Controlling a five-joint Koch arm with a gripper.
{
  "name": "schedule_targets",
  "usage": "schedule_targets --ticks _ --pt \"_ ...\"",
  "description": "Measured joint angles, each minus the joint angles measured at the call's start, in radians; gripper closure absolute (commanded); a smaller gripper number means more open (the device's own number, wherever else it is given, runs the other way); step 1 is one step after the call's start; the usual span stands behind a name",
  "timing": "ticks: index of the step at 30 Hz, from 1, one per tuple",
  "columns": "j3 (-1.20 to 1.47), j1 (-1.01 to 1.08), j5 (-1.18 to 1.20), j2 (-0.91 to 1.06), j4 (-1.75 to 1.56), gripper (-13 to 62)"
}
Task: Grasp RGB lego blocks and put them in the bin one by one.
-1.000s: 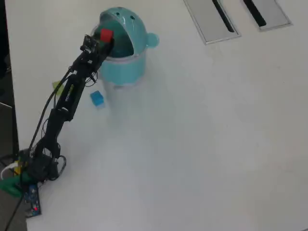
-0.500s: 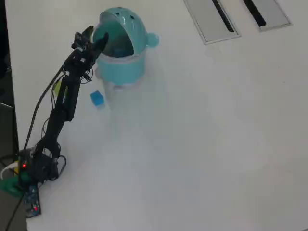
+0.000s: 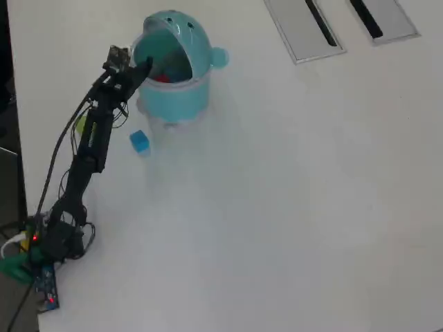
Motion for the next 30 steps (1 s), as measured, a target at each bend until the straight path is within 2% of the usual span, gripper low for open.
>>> schedule_targets --ticks 14,30 --pt "-0.002 -0.183 0.021 0.163 0.307 17.7" --pt "-0.021 -0.298 0.021 0.287 0.442 17.6"
